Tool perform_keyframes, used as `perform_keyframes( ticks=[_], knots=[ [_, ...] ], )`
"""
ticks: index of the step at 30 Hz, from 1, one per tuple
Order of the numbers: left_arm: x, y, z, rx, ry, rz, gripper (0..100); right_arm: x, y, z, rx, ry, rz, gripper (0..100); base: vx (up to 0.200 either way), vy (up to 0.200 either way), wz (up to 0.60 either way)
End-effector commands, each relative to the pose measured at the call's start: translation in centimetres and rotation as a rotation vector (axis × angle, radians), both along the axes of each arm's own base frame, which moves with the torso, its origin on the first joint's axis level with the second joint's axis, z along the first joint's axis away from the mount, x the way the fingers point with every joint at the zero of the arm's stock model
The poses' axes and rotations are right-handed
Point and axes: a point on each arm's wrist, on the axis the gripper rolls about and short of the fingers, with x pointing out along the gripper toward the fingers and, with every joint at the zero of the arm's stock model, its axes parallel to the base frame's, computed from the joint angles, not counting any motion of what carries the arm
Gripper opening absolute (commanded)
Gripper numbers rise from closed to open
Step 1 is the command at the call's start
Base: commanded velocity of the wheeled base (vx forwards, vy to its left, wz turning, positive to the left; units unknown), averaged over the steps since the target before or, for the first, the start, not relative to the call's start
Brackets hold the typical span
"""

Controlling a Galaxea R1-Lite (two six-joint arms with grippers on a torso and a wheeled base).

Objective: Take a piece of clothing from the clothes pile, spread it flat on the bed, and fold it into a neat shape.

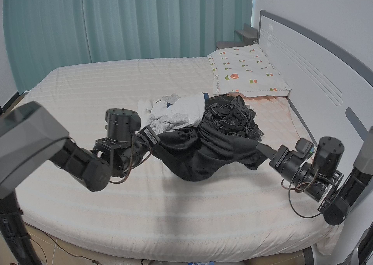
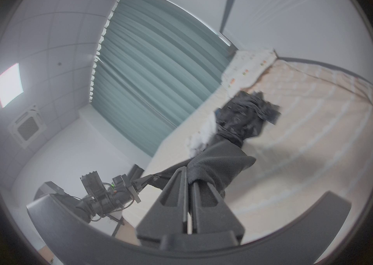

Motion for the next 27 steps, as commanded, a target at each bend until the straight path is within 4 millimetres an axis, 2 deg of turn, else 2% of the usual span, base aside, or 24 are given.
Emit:
perform_keyframes(
  ticks=[1,2,3,5,7,8,10,12,20,27],
  knots=[
    [-8.5,2.7,9.9,-0.121,-0.236,-0.062,0,-4.7,-1.6,9.2,0.133,-0.323,0.083,0,0.000,0.000,0.00],
    [-8.5,2.7,9.9,-0.121,-0.236,-0.062,0,-4.7,-1.6,9.2,0.133,-0.323,0.083,0,0.000,0.000,0.00],
    [-9.8,3.0,10.3,-0.119,-0.249,-0.075,0,-5.3,-1.7,9.5,0.125,-0.307,0.109,0,0.000,0.000,0.00],
    [-10.2,3.2,9.8,-0.099,-0.234,-0.080,0,-5.4,-1.6,9.0,0.109,-0.266,0.131,0,0.000,0.000,0.00],
    [-10.6,3.4,8.6,-0.076,-0.200,-0.081,0,-4.9,-1.0,7.6,0.081,-0.194,0.147,0,0.000,0.000,0.00],
    [-10.6,3.5,8.4,-0.074,-0.194,-0.081,0,-4.8,-0.9,7.4,0.078,-0.188,0.146,0,0.000,0.000,0.00],
    [-10.5,3.1,6.5,-0.050,-0.129,-0.087,0,-3.6,-0.3,5.8,0.047,-0.132,0.140,0,0.000,0.000,0.00],
    [-10.4,2.8,5.8,-0.047,-0.107,-0.091,0,-3.2,0.0,5.3,0.043,-0.115,0.145,0,0.000,0.000,0.00],
    [-10.3,1.5,4.1,-0.131,-0.024,-0.087,0,-2.5,1.1,3.2,0.035,-0.066,0.154,0,0.000,0.000,0.00],
    [-10.8,1.6,3.3,-0.151,0.017,-0.078,0,-2.1,1.3,2.9,0.035,-0.065,0.151,0,-0.086,0.000,0.00]
  ],
)
